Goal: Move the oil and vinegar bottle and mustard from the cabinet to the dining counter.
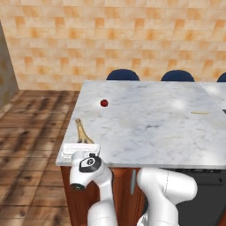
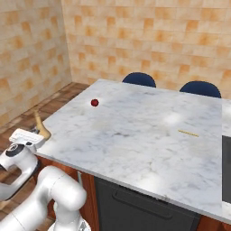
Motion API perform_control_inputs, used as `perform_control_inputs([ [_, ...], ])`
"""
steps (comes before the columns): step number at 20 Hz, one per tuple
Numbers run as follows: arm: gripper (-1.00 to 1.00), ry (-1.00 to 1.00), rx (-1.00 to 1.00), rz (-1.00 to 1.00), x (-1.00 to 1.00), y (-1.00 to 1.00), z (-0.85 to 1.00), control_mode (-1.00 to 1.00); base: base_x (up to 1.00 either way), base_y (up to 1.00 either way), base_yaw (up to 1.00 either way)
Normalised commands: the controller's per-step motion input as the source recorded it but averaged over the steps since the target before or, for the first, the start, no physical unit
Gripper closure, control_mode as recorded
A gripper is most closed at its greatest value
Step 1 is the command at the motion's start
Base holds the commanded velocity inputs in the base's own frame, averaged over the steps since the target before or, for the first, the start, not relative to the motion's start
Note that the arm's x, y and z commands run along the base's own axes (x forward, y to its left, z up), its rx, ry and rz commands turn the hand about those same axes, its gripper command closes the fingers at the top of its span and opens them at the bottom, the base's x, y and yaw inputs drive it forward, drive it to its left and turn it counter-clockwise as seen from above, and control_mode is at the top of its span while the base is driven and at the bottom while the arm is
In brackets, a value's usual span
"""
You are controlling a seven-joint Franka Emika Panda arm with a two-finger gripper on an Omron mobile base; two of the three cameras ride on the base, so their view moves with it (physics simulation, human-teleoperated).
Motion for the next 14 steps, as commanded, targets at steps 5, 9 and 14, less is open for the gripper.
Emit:
perform_control_inputs([
  [5,1.00,0.01,0.14,0.01,0.00,-0.05,-0.43,-1.00,0.00,0.00,0.00],
  [9,-1.00,0.00,0.10,0.00,-0.09,-0.09,-0.36,-1.00,0.00,0.00,0.00],
  [14,-1.00,0.00,0.10,0.00,-0.19,-0.04,-0.21,-1.00,0.00,0.00,0.00],
])
